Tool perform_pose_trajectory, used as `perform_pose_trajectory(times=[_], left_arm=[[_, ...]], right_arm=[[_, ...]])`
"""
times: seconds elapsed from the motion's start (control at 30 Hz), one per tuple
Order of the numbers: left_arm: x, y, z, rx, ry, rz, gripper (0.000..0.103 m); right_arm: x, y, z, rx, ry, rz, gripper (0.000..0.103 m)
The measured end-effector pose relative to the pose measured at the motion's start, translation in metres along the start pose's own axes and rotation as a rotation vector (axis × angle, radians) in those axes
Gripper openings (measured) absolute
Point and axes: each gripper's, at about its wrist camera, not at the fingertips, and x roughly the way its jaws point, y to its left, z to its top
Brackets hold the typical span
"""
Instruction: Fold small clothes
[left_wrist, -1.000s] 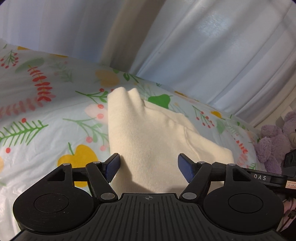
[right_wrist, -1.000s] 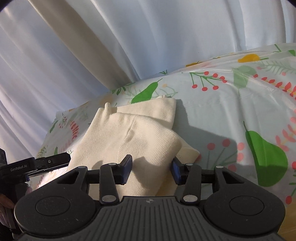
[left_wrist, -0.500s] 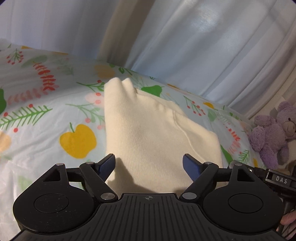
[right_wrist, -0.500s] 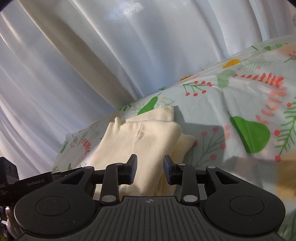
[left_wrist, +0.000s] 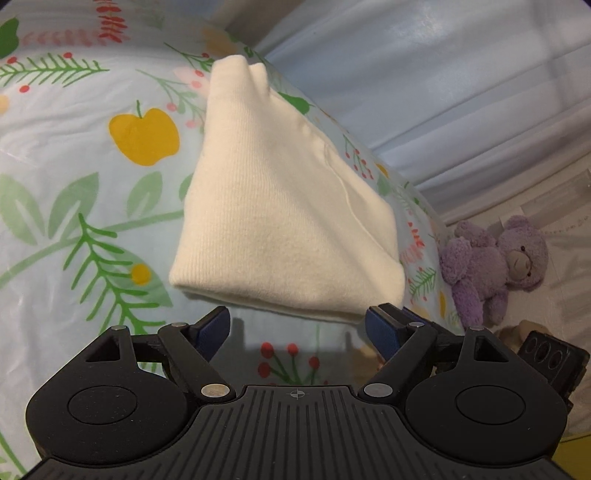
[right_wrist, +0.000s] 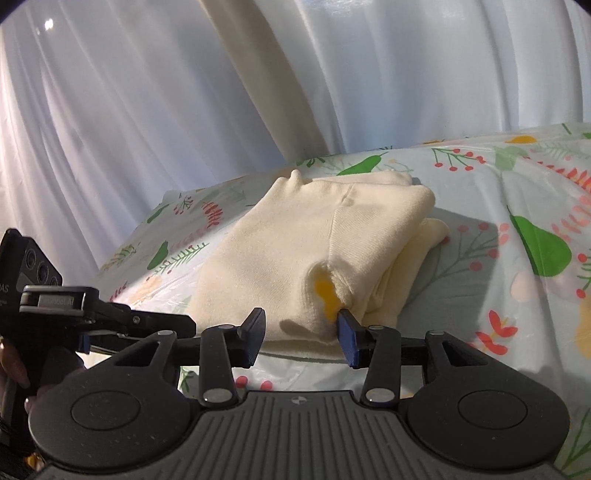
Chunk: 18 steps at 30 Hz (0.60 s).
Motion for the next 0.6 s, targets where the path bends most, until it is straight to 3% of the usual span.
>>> perform_pose_trajectory(times=[0.17,0.33,0.6], left_arm=[[0.004,0.011,0.007,-0.081,-0.019,-0.063,0.085],[0.009,0.017,0.01,-0.129,-0.023,-0.074,0.085],[0.009,0.02,0.016,-0.16,-0.033,-0.083,0.085]], right_arm=[[-0.011,0.001,0.007,-0.06,-0.023,0.019,0.034],[-0.001,0.006,0.008,-0.133,0.019,0.033,0.039],[-0.016,0.016,0.011,-0.227,0.001,0.054,0.039]])
